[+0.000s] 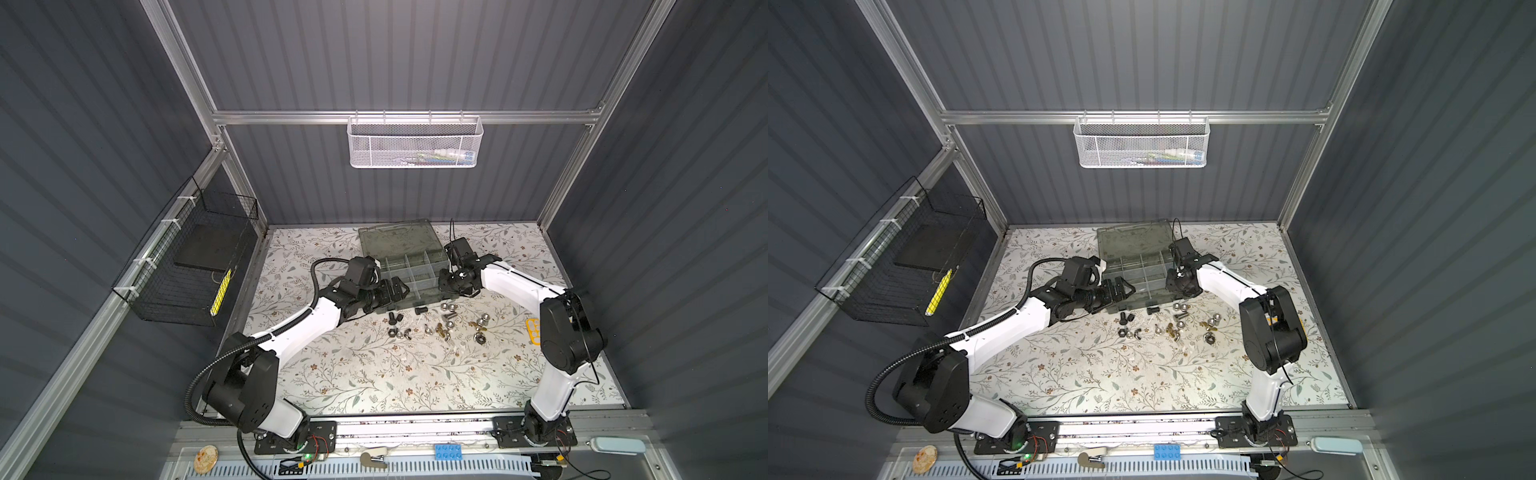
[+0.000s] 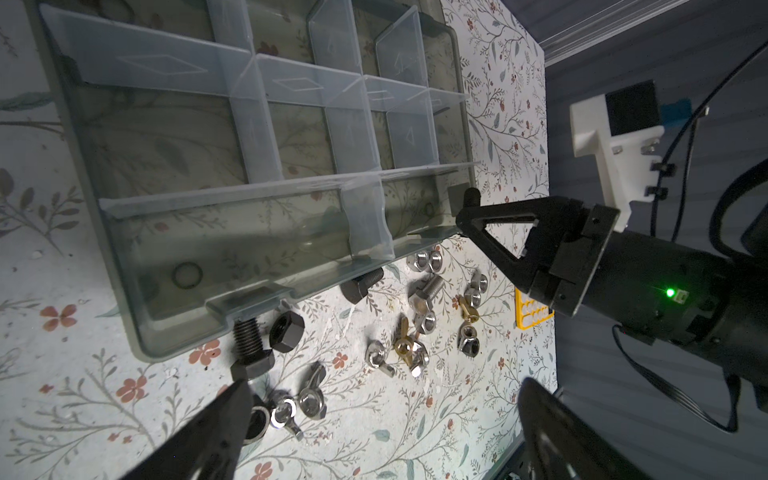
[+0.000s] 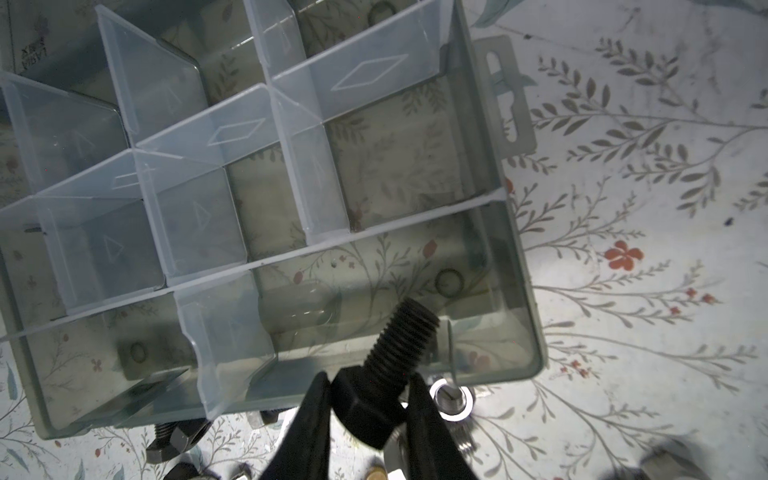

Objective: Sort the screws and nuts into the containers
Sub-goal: 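Lift the black bolt with the right gripper into a box compartment, release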

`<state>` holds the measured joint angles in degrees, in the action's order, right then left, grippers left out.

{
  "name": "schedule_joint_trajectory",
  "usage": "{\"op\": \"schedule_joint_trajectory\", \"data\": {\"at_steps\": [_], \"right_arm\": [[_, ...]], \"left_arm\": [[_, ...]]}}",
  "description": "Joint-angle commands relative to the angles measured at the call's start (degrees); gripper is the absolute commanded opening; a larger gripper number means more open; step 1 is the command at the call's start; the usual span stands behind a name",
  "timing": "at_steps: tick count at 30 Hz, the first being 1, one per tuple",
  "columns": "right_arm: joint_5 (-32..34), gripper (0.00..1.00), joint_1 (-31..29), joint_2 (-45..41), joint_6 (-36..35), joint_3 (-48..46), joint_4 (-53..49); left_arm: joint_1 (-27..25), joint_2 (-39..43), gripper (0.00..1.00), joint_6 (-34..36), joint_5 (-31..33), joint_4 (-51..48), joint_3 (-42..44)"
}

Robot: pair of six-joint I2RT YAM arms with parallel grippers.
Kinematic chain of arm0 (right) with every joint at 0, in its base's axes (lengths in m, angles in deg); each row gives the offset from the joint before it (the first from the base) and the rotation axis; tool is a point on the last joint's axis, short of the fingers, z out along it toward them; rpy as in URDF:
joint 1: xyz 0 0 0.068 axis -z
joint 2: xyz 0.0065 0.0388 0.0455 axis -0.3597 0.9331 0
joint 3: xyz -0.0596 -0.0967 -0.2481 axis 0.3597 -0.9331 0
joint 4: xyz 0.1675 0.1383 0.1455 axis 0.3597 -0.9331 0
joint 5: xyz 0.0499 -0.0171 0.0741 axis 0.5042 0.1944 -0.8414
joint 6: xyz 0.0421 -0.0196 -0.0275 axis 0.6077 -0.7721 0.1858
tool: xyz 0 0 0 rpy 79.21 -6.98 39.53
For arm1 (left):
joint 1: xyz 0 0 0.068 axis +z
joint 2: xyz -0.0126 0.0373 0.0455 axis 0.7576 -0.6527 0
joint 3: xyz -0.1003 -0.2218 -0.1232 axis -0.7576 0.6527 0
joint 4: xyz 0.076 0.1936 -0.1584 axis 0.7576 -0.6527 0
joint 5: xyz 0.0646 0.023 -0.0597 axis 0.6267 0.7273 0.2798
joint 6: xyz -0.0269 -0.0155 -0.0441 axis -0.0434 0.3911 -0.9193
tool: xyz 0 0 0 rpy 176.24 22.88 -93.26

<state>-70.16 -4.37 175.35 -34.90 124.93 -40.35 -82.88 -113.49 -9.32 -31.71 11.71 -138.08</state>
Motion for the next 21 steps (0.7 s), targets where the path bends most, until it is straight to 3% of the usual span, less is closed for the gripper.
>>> {"op": "schedule_joint_trajectory", "data": {"at_steps": [1, 21], "right_arm": [[0.27, 0.14, 0.54, 2.07, 0.27, 1.07, 1.88], [-0.78, 0.26, 0.8, 5.28, 0.48, 1.32, 3.03]], "left_arm": [[-0.41, -0.64, 1.0, 1.77, 0.5, -0.54, -1.63], [-1.92, -1.2, 1.0, 4.2, 0.52, -1.86, -4.36]]}}
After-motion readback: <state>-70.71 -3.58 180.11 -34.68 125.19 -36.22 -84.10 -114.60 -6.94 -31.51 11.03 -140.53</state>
